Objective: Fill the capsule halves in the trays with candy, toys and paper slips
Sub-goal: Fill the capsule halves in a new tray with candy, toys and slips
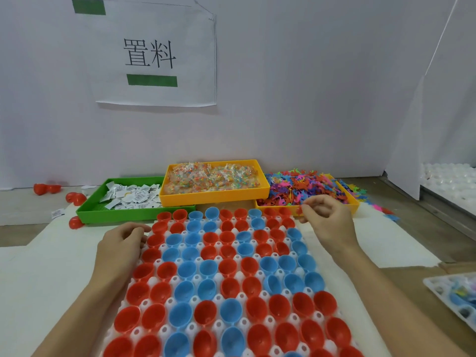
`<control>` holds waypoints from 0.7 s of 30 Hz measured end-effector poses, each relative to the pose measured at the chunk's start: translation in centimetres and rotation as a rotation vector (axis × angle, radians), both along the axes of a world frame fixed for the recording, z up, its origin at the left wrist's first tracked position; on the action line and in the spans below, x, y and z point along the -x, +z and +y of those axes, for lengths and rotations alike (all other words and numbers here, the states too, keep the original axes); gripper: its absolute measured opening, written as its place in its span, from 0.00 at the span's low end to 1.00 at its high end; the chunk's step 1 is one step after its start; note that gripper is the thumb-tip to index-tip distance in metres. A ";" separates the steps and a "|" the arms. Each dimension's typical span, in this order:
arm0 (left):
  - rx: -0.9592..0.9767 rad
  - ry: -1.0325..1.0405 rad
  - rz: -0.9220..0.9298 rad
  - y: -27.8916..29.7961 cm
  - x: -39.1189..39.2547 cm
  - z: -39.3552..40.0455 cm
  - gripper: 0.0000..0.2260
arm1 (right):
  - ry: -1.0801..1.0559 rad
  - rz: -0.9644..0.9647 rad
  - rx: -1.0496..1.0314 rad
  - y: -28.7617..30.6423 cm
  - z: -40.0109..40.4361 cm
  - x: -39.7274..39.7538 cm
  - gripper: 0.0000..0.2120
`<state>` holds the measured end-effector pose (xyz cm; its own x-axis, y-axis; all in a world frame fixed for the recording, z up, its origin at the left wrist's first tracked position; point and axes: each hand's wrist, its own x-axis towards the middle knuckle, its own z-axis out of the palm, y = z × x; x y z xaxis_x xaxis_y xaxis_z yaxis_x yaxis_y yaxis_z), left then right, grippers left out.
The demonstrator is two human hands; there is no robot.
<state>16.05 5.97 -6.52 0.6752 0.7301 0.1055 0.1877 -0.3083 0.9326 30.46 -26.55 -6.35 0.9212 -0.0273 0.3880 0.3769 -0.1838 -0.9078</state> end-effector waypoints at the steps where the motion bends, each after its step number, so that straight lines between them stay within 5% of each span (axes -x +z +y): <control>1: 0.001 -0.002 -0.007 0.0 0.0 0.0 0.13 | 0.019 0.025 -0.027 -0.3 0.2 0.2 0.05; 21: 0.006 -0.013 -0.008 0.0 0.0 0.0 0.13 | 0.069 0.090 -0.122 -1.6 0.8 -0.2 0.09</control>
<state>16.03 5.99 -6.53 0.6841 0.7215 0.1069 0.1756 -0.3052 0.9360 30.69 -25.76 -7.97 0.9535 -0.0045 0.3014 0.3009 -0.0463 -0.9525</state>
